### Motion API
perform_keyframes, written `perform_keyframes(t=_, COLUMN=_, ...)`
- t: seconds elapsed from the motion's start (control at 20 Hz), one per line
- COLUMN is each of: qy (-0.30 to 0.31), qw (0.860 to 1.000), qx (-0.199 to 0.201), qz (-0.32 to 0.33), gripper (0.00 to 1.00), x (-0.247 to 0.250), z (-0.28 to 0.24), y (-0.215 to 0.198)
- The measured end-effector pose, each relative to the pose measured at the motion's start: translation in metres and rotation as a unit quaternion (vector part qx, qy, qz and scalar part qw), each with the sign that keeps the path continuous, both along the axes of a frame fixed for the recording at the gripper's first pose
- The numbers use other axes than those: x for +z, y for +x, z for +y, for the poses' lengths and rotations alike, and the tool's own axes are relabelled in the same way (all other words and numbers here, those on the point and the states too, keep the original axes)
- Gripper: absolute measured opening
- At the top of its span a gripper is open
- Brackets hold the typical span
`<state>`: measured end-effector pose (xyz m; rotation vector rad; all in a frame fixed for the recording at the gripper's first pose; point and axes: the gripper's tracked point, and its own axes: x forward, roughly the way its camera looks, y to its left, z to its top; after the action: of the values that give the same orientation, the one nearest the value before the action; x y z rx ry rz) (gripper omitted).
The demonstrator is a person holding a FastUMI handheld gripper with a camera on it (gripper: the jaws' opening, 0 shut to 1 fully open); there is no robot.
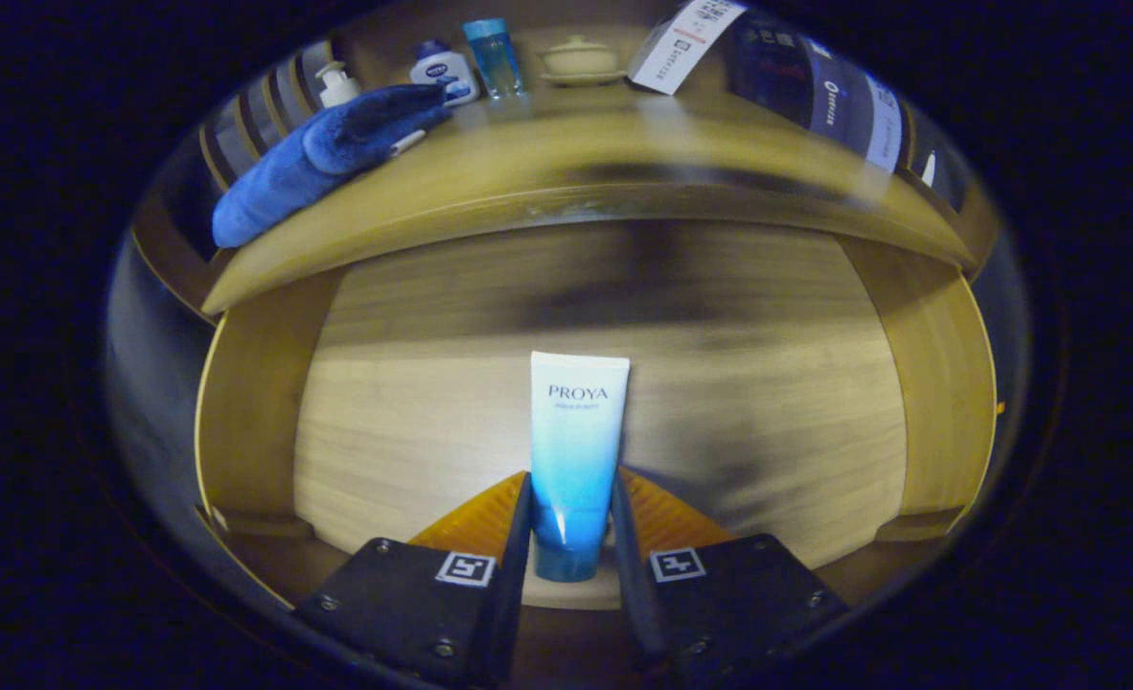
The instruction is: Pull open the drawer, take out the items inside it, and place them on the countertop above the cabinet.
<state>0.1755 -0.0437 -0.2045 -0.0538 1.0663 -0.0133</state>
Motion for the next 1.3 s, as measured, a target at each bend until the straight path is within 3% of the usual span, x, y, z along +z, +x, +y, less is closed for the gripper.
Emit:
perform_keyframes(t=0.15, qy=-0.02, qw=0.998, qx=0.033, qz=-0.056, gripper=0.44, x=0.016, z=0.005, y=-0.006)
perform_keyframes(t=0.35, qy=0.021, qw=0.986, qx=0.046, qz=-0.159, gripper=0.44, x=0.054, z=0.026, y=-0.014)
perform_keyframes(t=0.55, qy=0.03, qw=0.962, qx=0.082, qz=-0.26, gripper=0.44, x=0.1, z=0.045, y=-0.029)
perform_keyframes(t=0.75, qy=0.053, qw=0.931, qx=0.087, qz=-0.35, gripper=0.44, x=0.152, z=0.056, y=-0.043)
perform_keyframes(t=0.95, qy=0.005, qw=0.896, qx=0.08, qz=-0.437, gripper=0.44, x=0.21, z=0.04, y=-0.034)
perform_keyframes(t=1.05, qy=0.002, qw=0.888, qx=0.071, qz=-0.455, gripper=0.44, x=0.236, z=0.037, y=-0.028)
perform_keyframes(t=1.3, qy=0.012, qw=0.853, qx=0.016, qz=-0.522, gripper=0.44, x=0.298, z=0.022, y=0.001)
